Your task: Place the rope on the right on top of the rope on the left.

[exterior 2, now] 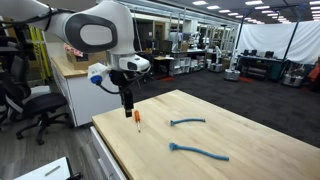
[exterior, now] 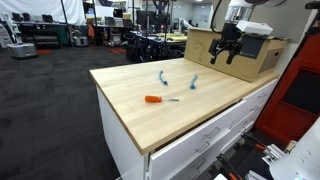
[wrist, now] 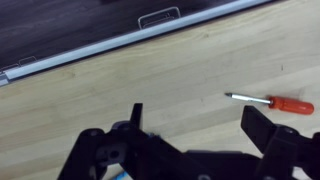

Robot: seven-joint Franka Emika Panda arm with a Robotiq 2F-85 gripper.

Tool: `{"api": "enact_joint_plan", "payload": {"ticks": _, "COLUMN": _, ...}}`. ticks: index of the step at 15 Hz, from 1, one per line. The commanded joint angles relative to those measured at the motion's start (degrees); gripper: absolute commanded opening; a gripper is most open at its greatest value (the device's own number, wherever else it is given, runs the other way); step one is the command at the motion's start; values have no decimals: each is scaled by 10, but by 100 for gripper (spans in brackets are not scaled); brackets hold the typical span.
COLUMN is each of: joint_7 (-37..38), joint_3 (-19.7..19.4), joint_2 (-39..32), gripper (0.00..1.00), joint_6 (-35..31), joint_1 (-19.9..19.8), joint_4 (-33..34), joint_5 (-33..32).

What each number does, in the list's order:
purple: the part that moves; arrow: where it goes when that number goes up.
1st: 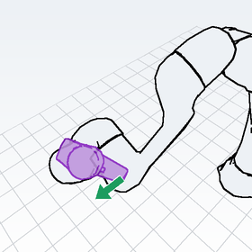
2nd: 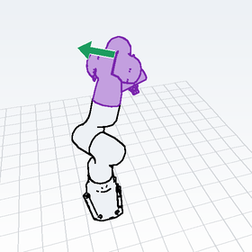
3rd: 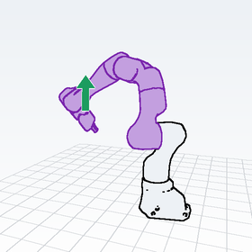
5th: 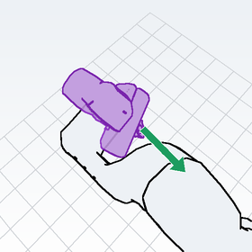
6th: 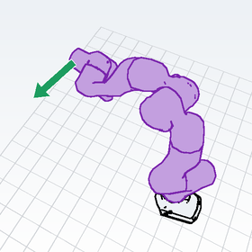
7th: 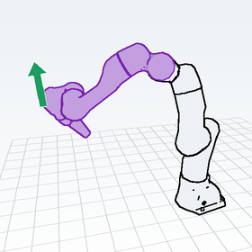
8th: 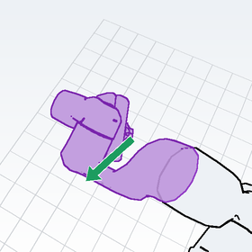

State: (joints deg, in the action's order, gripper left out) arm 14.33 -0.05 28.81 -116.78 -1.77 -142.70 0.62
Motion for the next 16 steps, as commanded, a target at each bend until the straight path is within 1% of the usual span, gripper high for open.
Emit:
{"api": "enact_joint_plan", "payload": {"ticks": 1, "joint_7": 77, "joint_3": 22, "joint_2": -76, "gripper": 100, "joint_6": -78, "joint_1": -28, "joint_4": 36, "joint_5": -9}}
{"api": "enact_joint_plan", "payload": {"ticks": 3, "joint_7": 126, "joint_3": 24, "joint_2": -112, "gripper": 100, "joint_6": -84, "joint_1": -38, "joint_4": 57, "joint_5": -14}}
{"api": "enact_joint_plan", "payload": {"ticks": 5, "joint_7": 161, "joint_3": 19, "joint_2": -142, "gripper": 100, "joint_6": -64, "joint_1": -43, "joint_4": 81, "joint_5": -12}}
{"api": "enact_joint_plan", "payload": {"ticks": 6, "joint_7": 134, "joint_3": 16, "joint_2": -98, "gripper": 100, "joint_6": -75, "joint_1": -30, "joint_4": 45, "joint_5": -7}}
{"api": "enact_joint_plan", "payload": {"ticks": 9, "joint_7": 153, "joint_3": 13, "joint_2": -129, "gripper": 100, "joint_6": -75, "joint_1": -36, "joint_4": 66, "joint_5": -8}}
{"api": "enact_joint_plan", "payload": {"ticks": 16, "joint_7": 156, "joint_3": 13, "joint_2": -132, "gripper": 100, "joint_6": -73, "joint_1": -36, "joint_4": 70, "joint_5": -8}}
